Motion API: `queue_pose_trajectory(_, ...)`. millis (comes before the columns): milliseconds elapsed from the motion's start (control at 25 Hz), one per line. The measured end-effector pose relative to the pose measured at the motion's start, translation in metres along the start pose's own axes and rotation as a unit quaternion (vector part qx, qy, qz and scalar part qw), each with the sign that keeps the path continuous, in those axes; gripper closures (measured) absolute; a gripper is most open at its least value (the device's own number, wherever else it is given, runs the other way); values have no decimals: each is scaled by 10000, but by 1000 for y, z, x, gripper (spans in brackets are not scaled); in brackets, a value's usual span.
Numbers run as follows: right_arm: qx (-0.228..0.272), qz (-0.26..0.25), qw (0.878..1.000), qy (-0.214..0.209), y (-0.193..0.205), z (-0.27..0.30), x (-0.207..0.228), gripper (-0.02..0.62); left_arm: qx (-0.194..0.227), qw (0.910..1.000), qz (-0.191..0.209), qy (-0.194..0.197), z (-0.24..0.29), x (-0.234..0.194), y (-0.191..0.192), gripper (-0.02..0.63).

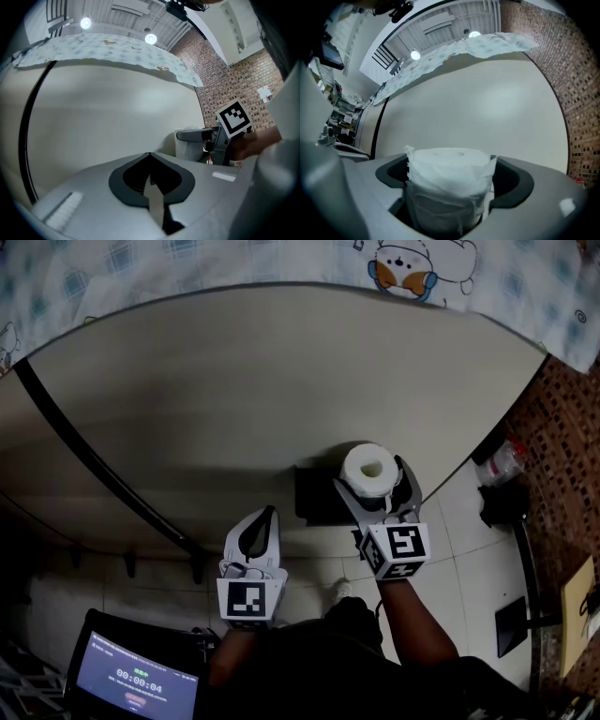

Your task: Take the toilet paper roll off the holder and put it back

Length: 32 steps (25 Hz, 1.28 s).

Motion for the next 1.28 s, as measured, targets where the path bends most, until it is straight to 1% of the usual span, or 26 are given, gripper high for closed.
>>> queue_pose_trajectory(80,-17,-7,10000,-63,-1,2,0,107,-1,10000,-17,7,1,0,0,589)
queue_pose_trajectory(240,-55,-8,9999,-162,-2,3,0,133,-9,10000,-25,11,3,1,1,589)
queue_pose_trajectory(560,-159,-84,9993,-343,-7,3,-1,143,-149,9999,-12,34,5,5,8,589)
queue_pose_trajectory(720,-98,-88,9990,-423,-13,-4,-2,143,-221,9998,8,11,3,7,13,589)
queue_pose_trajectory(840,-28,11,9989,-470,-23,-9,-2,144,-233,9997,2,16,3,7,15,589)
queue_pose_trajectory(1080,242,32,9987,-454,-49,-26,-2,144,-241,9997,23,93,4,10,16,589)
queue_pose_trajectory(1280,283,151,9983,-487,-57,-45,-1,144,-278,9994,99,193,3,16,18,589)
Point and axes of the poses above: the fingertips, and each gripper's own axes: z forward along the fingers, x to its right, y out of its underside, the point moved 5 cm from there along -z, backward along the fingers, and after that the axes turned 1 degree about -x, right-handed, at the moved point
